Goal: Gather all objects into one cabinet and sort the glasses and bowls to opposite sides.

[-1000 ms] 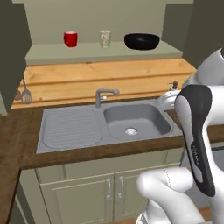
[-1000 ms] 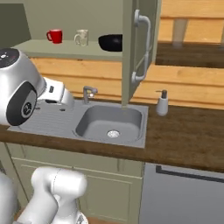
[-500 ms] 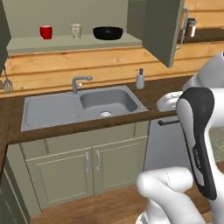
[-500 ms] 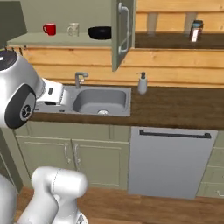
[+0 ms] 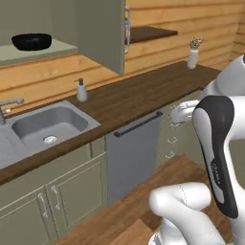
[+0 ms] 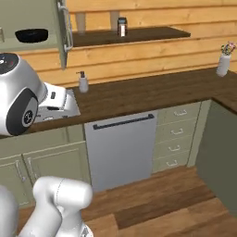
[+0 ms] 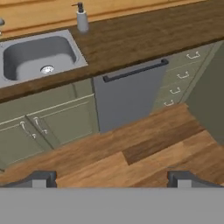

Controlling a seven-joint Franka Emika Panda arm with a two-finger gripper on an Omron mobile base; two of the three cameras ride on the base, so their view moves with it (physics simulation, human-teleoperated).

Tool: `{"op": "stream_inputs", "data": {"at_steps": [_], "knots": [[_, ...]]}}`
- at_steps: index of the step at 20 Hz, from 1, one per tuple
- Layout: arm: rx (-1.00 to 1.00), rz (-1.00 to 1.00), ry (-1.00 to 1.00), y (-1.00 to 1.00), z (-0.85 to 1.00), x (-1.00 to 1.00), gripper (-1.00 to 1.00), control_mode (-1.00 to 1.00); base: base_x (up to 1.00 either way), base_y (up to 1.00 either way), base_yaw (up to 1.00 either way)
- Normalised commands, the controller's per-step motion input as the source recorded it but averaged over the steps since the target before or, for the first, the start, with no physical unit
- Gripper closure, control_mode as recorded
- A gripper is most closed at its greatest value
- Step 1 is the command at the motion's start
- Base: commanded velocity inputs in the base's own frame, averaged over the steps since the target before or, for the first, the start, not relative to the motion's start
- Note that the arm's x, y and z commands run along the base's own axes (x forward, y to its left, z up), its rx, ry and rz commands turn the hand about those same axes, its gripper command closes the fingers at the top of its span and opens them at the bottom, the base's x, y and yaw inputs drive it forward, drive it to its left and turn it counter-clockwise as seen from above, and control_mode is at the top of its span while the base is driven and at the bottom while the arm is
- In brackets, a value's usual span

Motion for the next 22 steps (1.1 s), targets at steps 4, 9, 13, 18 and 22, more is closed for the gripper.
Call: {"op": "stream_inputs", "data": {"at_steps": [4, 9, 13, 18, 22], "knots": [[0.0, 0.0, 0.0, 0.0, 0.0, 0.0, -1.0, 1.0, -0.01, -0.12, -0.61], [0.0, 0.0, 0.0, 0.0, 0.0, 0.0, -1.0, 1.0, 0.0, -0.08, -0.52], [0.0, 0.0, 0.0, 0.0, 0.0, 0.0, -1.0, 1.0, 0.0, -0.15, -0.8], [0.0, 0.0, 0.0, 0.0, 0.0, 0.0, -1.0, 1.0, 0.0, -0.03, -0.93], [0.0, 0.0, 0.0, 0.0, 0.0, 0.0, -1.0, 1.0, 0.0, -0.28, -0.8]]}}
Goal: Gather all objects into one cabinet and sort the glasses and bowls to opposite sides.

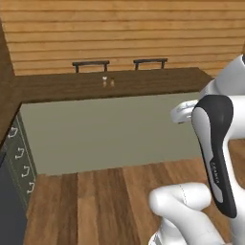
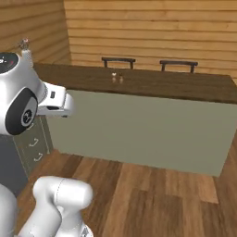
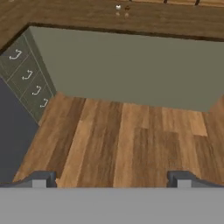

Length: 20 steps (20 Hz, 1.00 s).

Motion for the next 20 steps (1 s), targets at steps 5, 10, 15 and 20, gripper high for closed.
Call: {"op": "stream_inputs", "data": {"at_steps": [5, 10, 15, 20], "knots": [[0.0, 0.0, 0.0, 0.0, 0.0, 0.0, -1.0, 1.0, 0.0, -0.12, -0.59], [0.0, 0.0, 0.0, 0.0, 0.0, 0.0, -1.0, 1.0, 0.0, -0.03, -0.47], [0.0, 0.0, 0.0, 0.0, 0.0, 0.0, -1.0, 1.0, 0.0, -0.22, -0.67], [0.0, 0.0, 0.0, 0.0, 0.0, 0.0, -1.0, 1.0, 0.0, 0.01, -0.89]]}}
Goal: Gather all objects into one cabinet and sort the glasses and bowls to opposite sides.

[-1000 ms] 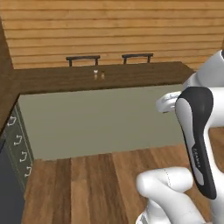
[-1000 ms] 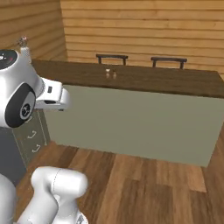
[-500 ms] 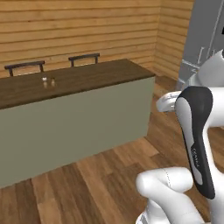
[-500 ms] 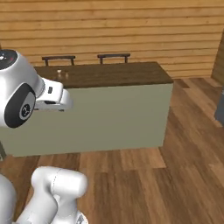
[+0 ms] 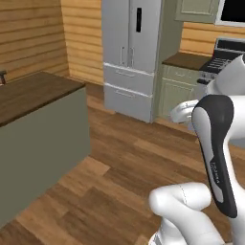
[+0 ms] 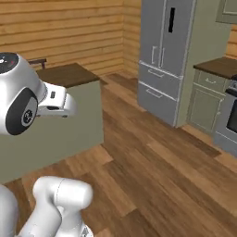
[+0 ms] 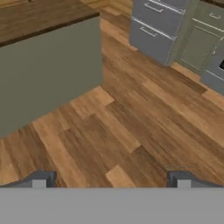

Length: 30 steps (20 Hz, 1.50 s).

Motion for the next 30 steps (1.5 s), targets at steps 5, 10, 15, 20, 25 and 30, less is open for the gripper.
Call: {"op": "stream_inputs", "data": {"at_steps": [5, 10, 15, 20, 25, 30], "knots": [[0.0, 0.0, 0.0, 0.0, 0.0, 0.0, -1.0, 1.0, 0.0, 0.01, -0.85], [0.0, 0.0, 0.0, 0.0, 0.0, 0.0, -1.0, 1.0, 0.0, 0.01, -0.71], [0.0, 0.0, 0.0, 0.0, 0.0, 0.0, -1.0, 1.0, 0.09, 0.34, -0.57], [0.0, 0.0, 0.0, 0.0, 0.0, 0.0, -1.0, 1.0, 0.52, 0.34, -0.32], [0.0, 0.0, 0.0, 0.0, 0.0, 0.0, -1.0, 1.0, 0.81, 0.03, -0.27], [0.0, 0.0, 0.0, 0.0, 0.0, 0.0, -1.0, 1.0, 0.68, 0.0, -0.24]]}}
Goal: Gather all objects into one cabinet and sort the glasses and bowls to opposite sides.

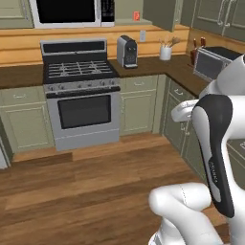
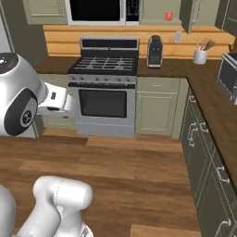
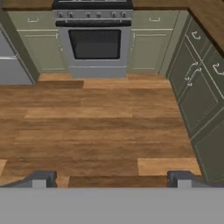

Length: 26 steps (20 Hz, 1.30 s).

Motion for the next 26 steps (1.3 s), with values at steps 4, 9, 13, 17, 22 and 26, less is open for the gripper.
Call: {"op": "stream_inputs", "data": {"at_steps": [4, 9, 13, 17, 22, 26], "knots": [[0.0, 0.0, 0.0, 0.0, 0.0, 0.0, -1.0, 1.0, 0.88, -0.02, -0.1], [0.0, 0.0, 0.0, 0.0, 0.0, 0.0, -1.0, 1.0, 0.97, -0.02, 0.0], [0.0, 0.0, 0.0, 0.0, 0.0, 0.0, -1.0, 1.0, 0.65, -0.13, 0.0], [0.0, 0.0, 0.0, 0.0, 0.0, 0.0, -1.0, 1.0, 0.58, -0.06, 0.0], [0.0, 0.0, 0.0, 0.0, 0.0, 0.0, -1.0, 1.0, 0.57, -0.17, 0.0], [0.0, 0.0, 0.0, 0.0, 0.0, 0.0, -1.0, 1.0, 0.66, -0.33, 0.0]]}}
